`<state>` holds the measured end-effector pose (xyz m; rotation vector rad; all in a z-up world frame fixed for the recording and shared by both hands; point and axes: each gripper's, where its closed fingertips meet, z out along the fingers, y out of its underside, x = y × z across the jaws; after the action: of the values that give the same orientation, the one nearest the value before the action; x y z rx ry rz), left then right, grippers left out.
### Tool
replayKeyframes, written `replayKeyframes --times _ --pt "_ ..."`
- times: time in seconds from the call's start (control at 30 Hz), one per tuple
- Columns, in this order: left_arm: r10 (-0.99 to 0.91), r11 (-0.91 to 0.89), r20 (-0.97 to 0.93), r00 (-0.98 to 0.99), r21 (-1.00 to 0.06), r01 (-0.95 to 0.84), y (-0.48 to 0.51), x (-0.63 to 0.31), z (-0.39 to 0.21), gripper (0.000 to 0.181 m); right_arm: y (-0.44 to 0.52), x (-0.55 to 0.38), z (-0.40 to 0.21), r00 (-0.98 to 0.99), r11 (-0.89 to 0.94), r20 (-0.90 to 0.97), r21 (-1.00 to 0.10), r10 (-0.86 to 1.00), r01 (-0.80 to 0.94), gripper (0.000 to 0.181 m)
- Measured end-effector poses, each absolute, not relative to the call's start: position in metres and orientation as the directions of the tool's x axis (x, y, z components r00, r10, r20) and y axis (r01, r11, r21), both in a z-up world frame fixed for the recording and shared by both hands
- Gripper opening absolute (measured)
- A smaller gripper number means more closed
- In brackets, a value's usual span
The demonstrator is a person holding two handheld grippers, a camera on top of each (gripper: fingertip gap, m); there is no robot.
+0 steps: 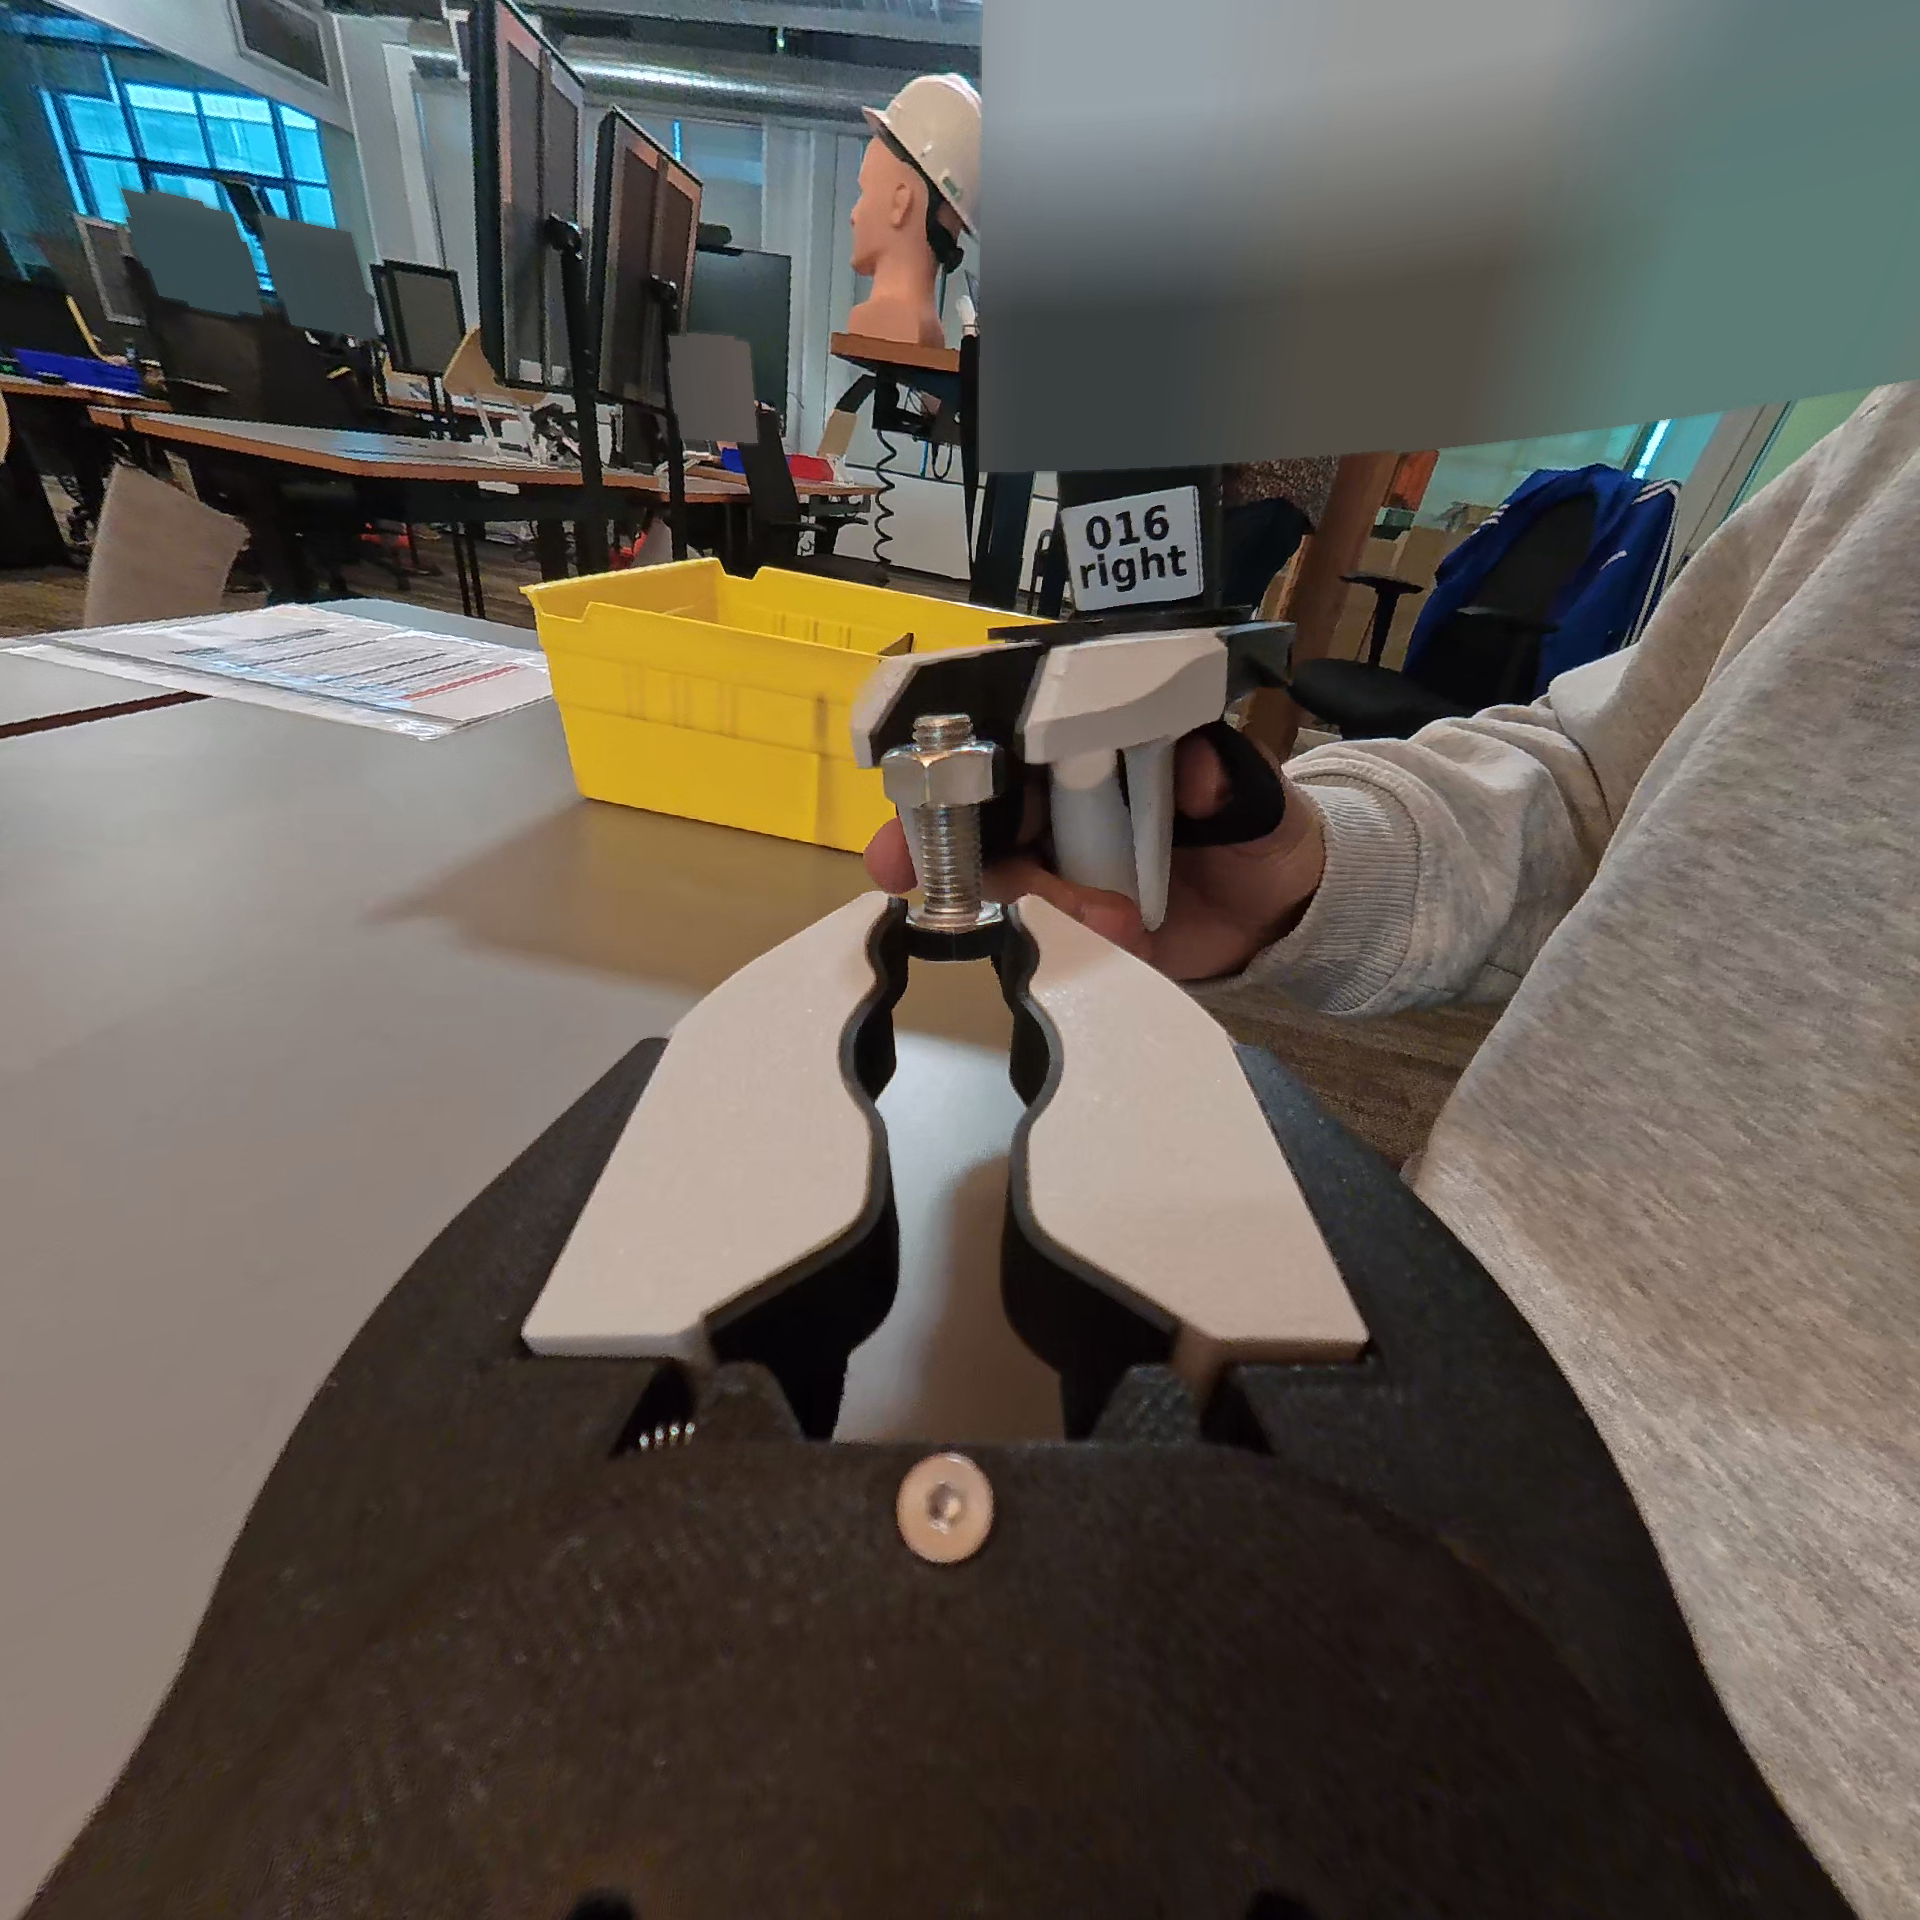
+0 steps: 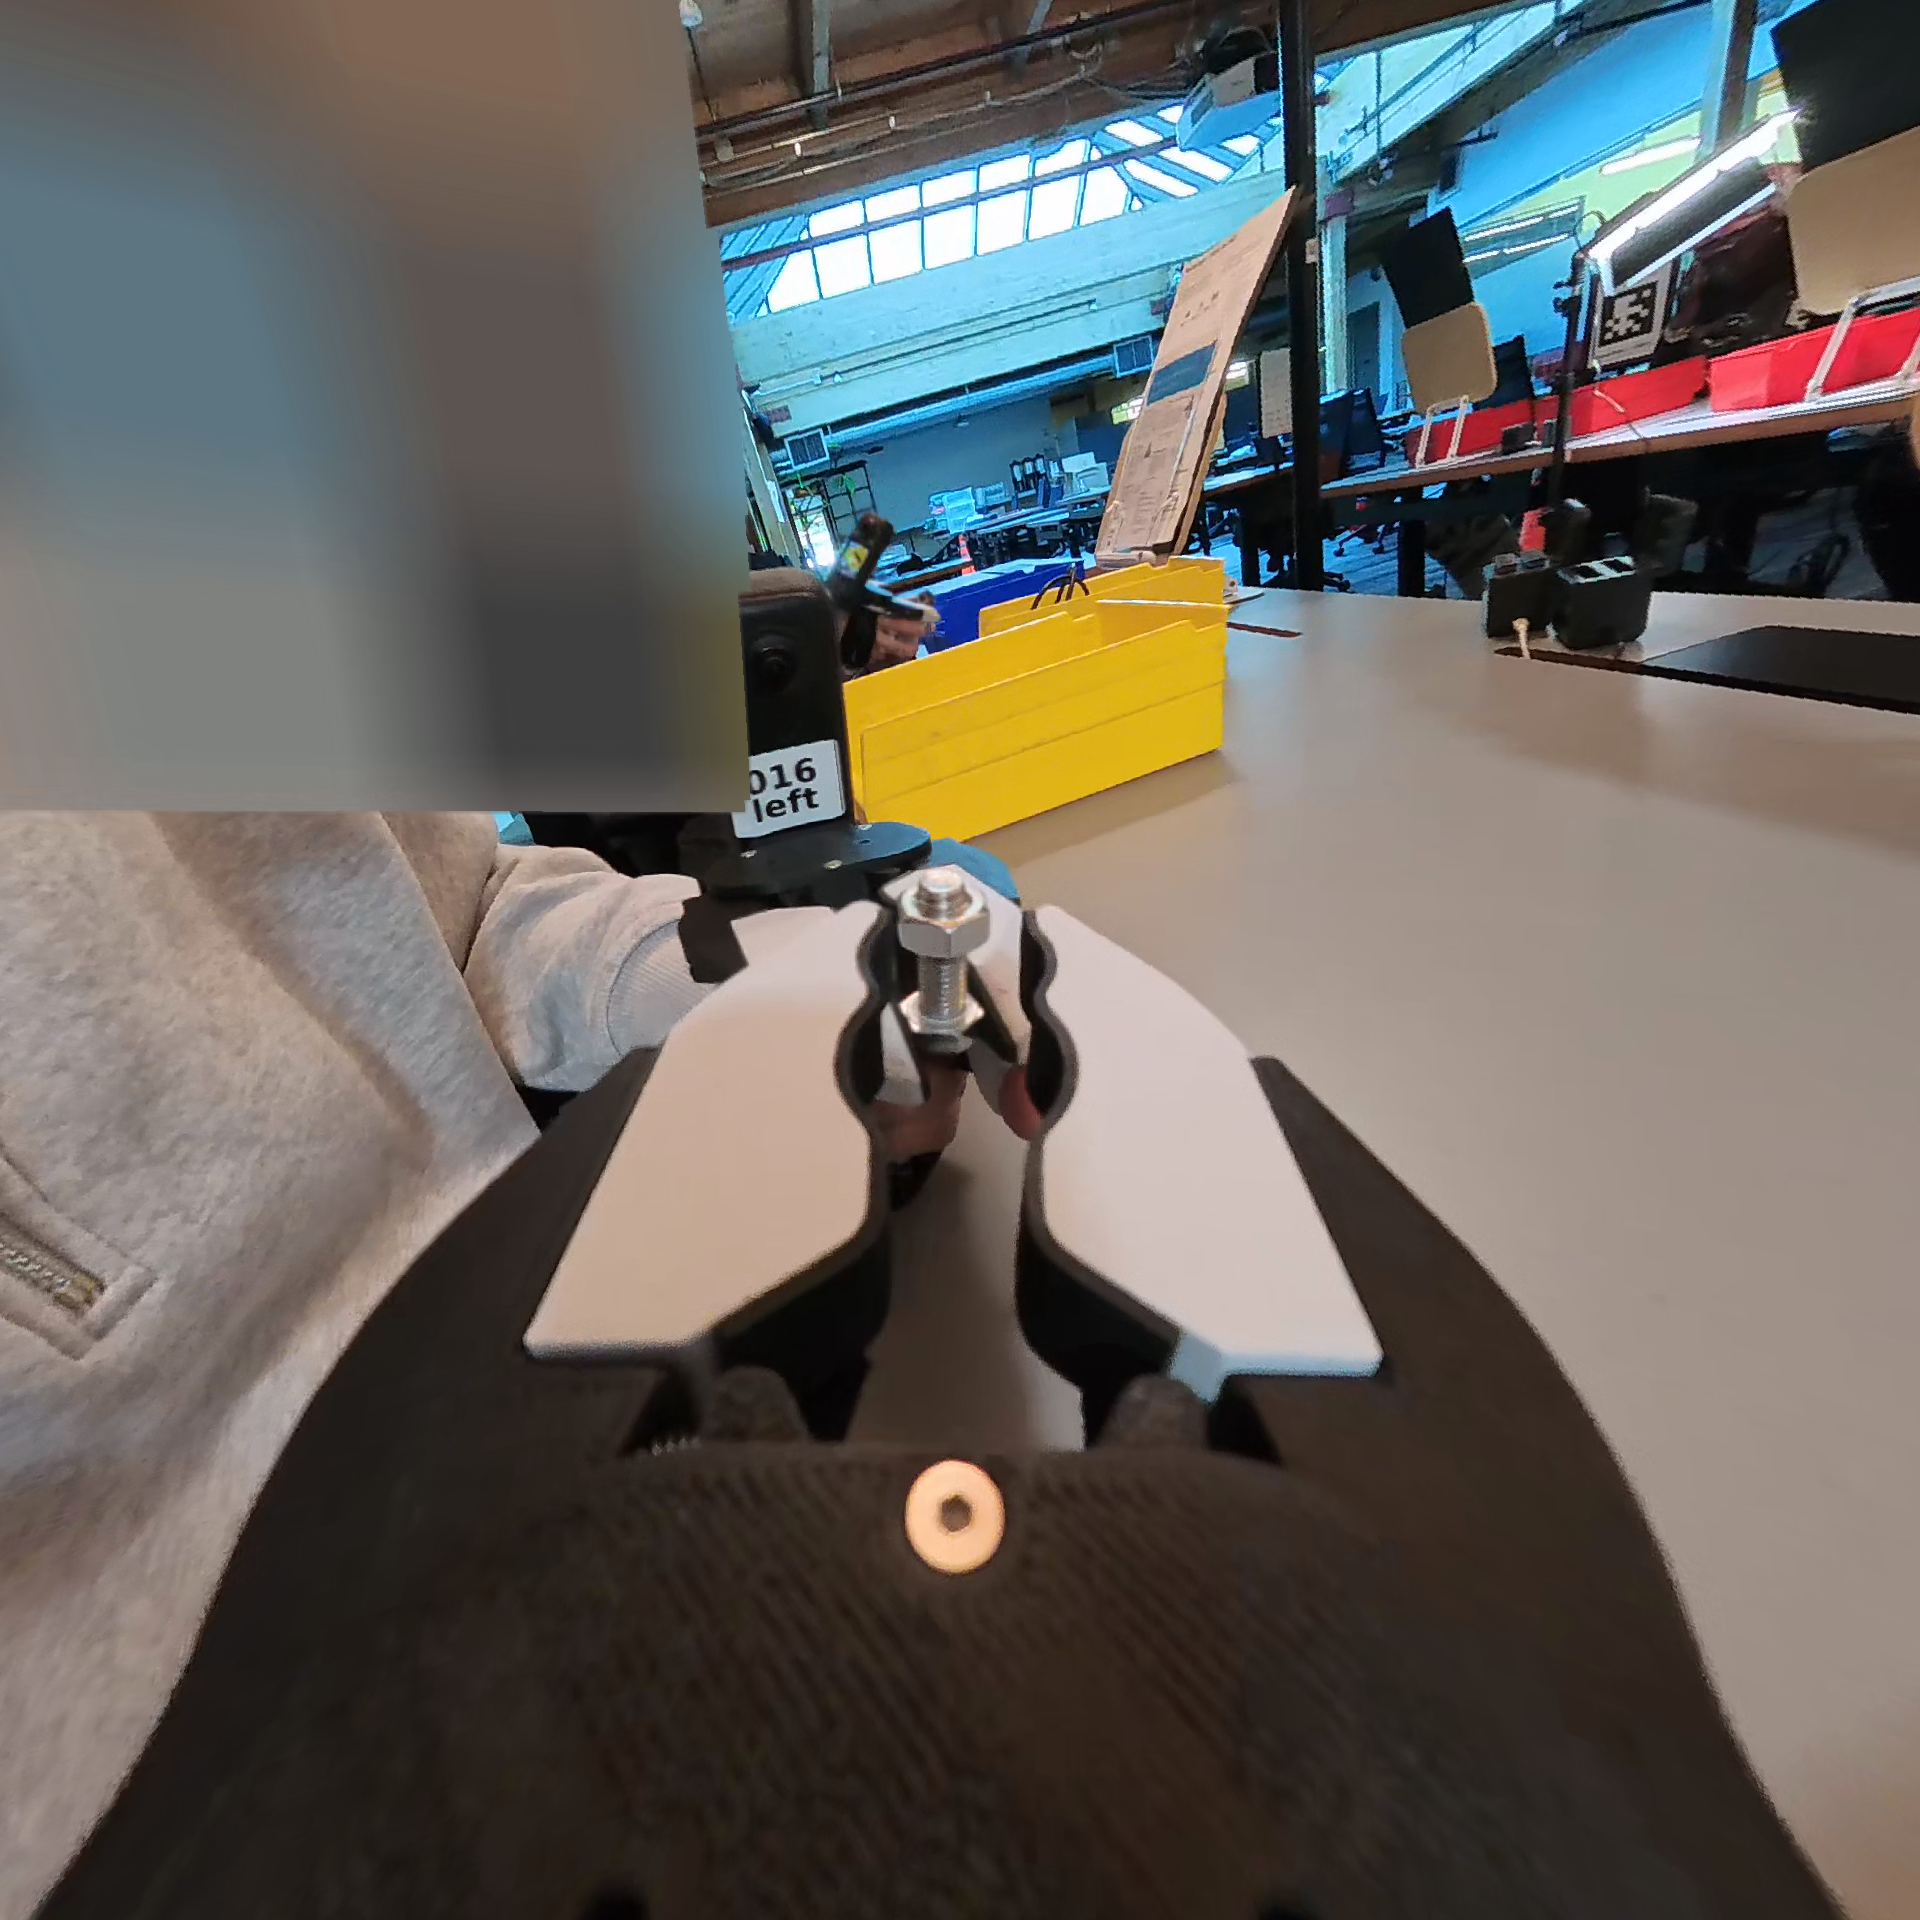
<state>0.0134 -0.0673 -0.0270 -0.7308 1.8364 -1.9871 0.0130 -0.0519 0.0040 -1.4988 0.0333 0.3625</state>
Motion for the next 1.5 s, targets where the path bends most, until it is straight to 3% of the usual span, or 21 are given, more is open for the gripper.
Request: replayKeyframes --times 0.3,0.53,0.83,1.0,1.5 --pt "-0.57 -0.122 0.152 -0.807 -0.987 -0.101 -0.066 0.015 -0.026 0.017 -0.056 0.024 0.003 0.96 0.035 -0.227 -0.971 0.162 -0.235 0.011" --pt "-0.565 -0.104 0.136 -0.813 -0.99 -0.094 -0.068 0.013 -0.027 0.017 -0.054 0.014 0.005 0.949 0.041 -0.234 -0.968 0.213 -0.248 0.023" --pt "-0.569 -0.123 0.151 -0.809 -0.988 -0.098 -0.066 0.014 -0.025 0.017 -0.054 0.024 0.001 0.949 0.033 -0.263 -0.962 0.172 -0.272 0.016" --pt "-0.566 -0.111 0.142 -0.812 -0.989 -0.095 -0.067 0.013 -0.027 0.018 -0.056 0.015 0.011 0.932 0.074 -0.266 -0.954 0.245 -0.292 0.027" --pt "-0.567 -0.113 0.142 -0.811 -0.989 -0.094 -0.067 0.013 -0.026 0.017 -0.052 0.017 -0.001 0.954 0.02 -0.225 -0.972 0.197 -0.233 0.026"
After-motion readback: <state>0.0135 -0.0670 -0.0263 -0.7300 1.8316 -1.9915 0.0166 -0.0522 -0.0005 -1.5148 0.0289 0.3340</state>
